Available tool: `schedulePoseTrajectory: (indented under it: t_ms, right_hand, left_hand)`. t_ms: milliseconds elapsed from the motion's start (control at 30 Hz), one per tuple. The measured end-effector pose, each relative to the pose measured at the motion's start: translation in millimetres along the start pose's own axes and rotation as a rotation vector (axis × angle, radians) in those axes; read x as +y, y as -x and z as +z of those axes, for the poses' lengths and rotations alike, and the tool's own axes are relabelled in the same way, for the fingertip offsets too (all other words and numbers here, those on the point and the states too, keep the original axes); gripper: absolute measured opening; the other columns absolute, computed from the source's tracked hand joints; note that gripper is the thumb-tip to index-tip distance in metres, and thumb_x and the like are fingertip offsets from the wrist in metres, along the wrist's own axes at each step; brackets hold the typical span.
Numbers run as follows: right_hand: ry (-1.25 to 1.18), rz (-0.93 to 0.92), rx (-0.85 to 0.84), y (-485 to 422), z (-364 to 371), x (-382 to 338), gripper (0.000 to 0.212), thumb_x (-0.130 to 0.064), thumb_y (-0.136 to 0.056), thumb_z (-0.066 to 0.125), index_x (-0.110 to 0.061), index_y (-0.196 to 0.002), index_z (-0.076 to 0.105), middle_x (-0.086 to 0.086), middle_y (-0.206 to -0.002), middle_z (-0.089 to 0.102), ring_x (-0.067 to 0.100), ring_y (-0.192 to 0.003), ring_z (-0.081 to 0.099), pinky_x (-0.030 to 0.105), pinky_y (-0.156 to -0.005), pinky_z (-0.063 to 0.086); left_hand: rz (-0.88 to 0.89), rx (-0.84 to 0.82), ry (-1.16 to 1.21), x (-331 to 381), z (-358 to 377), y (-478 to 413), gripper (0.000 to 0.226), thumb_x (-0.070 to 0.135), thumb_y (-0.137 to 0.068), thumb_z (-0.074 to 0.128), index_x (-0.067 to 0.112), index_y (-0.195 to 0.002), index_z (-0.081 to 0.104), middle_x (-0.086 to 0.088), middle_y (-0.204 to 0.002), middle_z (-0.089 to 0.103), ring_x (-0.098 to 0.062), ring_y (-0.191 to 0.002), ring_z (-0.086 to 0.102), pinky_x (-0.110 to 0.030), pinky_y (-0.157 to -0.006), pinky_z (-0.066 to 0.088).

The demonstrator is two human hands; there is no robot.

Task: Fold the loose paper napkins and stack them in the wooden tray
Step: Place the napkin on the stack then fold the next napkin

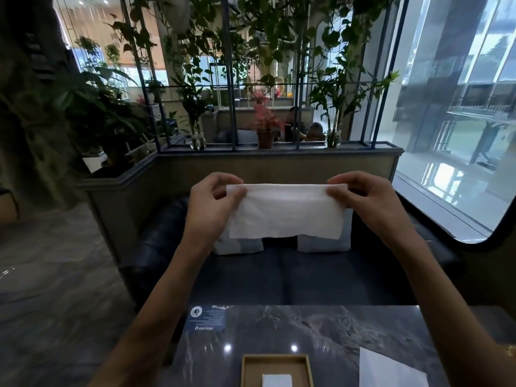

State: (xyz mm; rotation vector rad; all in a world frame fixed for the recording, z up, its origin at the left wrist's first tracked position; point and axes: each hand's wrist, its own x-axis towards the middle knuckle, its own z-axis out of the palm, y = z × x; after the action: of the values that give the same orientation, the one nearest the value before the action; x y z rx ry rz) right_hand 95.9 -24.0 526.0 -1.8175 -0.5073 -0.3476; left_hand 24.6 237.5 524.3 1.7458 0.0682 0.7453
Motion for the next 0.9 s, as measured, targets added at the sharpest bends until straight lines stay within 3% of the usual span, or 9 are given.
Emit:
schedulePoseTrajectory:
  t_ms: [133, 267, 367, 433, 533, 633, 767, 833, 900]
  right_hand:
    - [0.081, -0.055, -0.001, -4.1, 0.0, -2.1, 0.011, -0.018, -0.086, 0.076, -0.013, -0.096, 0.075, -0.001, -0.095, 0.075, 0.005, -0.081, 0.068, 0.011, -0.070, 0.053]
    - [0.051, -0.040, -0.041, -9.1, -0.6, -1.2, 0.006, -0.019, -0.087, 0.076, -0.017, -0.092, 0.074, 0.009, -0.095, 0.073, 0.031, -0.092, 0.068, 0.039, -0.084, 0.057]
    - [0.062, -0.059, -0.033, -11.5, 0.7, 1.6, 0.005, -0.024, -0.087, 0.075, -0.028, -0.088, 0.073, -0.003, -0.107, 0.067, 0.024, -0.103, 0.065, 0.045, -0.092, 0.056]
    - [0.038, -0.104, -0.041, -12.1, 3.8, 1.6, 0.007, -0.023, -0.090, 0.072, -0.029, -0.088, 0.068, -0.010, -0.111, 0.066, 0.014, -0.106, 0.064, 0.045, -0.090, 0.056]
    - [-0.001, -0.189, 0.006, -10.7, 13.6, -4.0, 0.009, -0.018, -0.095, 0.065, -0.025, -0.091, 0.062, -0.010, -0.093, 0.067, 0.004, -0.082, 0.061, 0.031, -0.074, 0.050]
    - [0.098, -0.287, 0.018, -13.1, 17.4, -12.2, 0.006, -0.018, -0.095, 0.064, -0.024, -0.094, 0.064, -0.011, -0.090, 0.068, 0.013, -0.086, 0.064, 0.032, -0.077, 0.050]
    - [0.333, -0.348, -0.431, -20.9, 11.2, -50.1, 0.006, -0.017, -0.093, 0.066, -0.022, -0.095, 0.069, -0.009, -0.093, 0.070, 0.007, -0.089, 0.067, 0.030, -0.085, 0.055]
    - [0.459, -0.400, -0.634, -24.1, 15.0, -71.6, 0.007, -0.019, -0.093, 0.066, -0.022, -0.096, 0.071, -0.010, -0.091, 0.071, 0.002, -0.089, 0.066, 0.024, -0.084, 0.053]
    - [0.505, -0.440, -0.725, -25.8, 21.2, -83.4, 0.008, -0.018, -0.093, 0.067, -0.023, -0.096, 0.072, -0.013, -0.090, 0.071, 0.000, -0.089, 0.066, 0.019, -0.082, 0.050]
  left_hand:
    - [0.031, 0.012, -0.065, -0.6, -0.8, 0.0, 0.009, 0.014, -0.087, 0.073, 0.016, -0.095, 0.070, 0.003, -0.097, 0.071, -0.005, -0.088, 0.067, -0.015, -0.069, 0.054]
    - [0.097, 0.060, -0.179, -3.1, -4.1, -1.3, 0.005, 0.014, -0.087, 0.072, 0.016, -0.092, 0.071, 0.001, -0.096, 0.067, -0.009, -0.087, 0.063, -0.023, -0.078, 0.053]
    - [0.109, 0.084, -0.233, -1.9, -8.2, -1.3, 0.007, 0.015, -0.089, 0.070, 0.022, -0.087, 0.069, -0.002, -0.106, 0.062, -0.011, -0.092, 0.062, -0.025, -0.083, 0.051]
    - [0.088, 0.041, -0.182, 2.3, -9.5, -0.4, 0.008, 0.014, -0.091, 0.068, 0.021, -0.088, 0.066, 0.001, -0.106, 0.065, -0.011, -0.095, 0.063, -0.025, -0.082, 0.052]
    - [0.070, -0.031, -0.184, 10.2, -12.2, 2.7, 0.007, 0.009, -0.093, 0.063, 0.015, -0.091, 0.062, 0.004, -0.093, 0.066, -0.011, -0.090, 0.063, -0.017, -0.072, 0.050]
    - [0.172, -0.117, -0.493, 7.9, -20.1, 8.4, 0.018, 0.014, -0.092, 0.064, 0.013, -0.108, 0.056, 0.001, -0.106, 0.065, -0.017, -0.103, 0.061, -0.029, -0.086, 0.050]
    - [0.171, -0.474, -0.436, 12.4, -8.9, 23.0, 0.068, 0.045, -0.084, 0.072, 0.027, -0.141, 0.039, 0.010, -0.142, 0.051, -0.006, -0.131, 0.045, -0.031, -0.109, 0.039]
    - [0.049, -0.678, -0.221, 15.7, 5.8, 29.9, 0.063, 0.041, -0.085, 0.072, 0.024, -0.139, 0.046, 0.006, -0.138, 0.059, -0.008, -0.128, 0.054, -0.037, -0.109, 0.044]
    - [-0.021, -0.766, -0.050, 15.5, 16.8, 36.5, 0.043, 0.022, -0.091, 0.068, 0.010, -0.131, 0.056, -0.005, -0.127, 0.068, -0.016, -0.117, 0.065, -0.037, -0.100, 0.053]
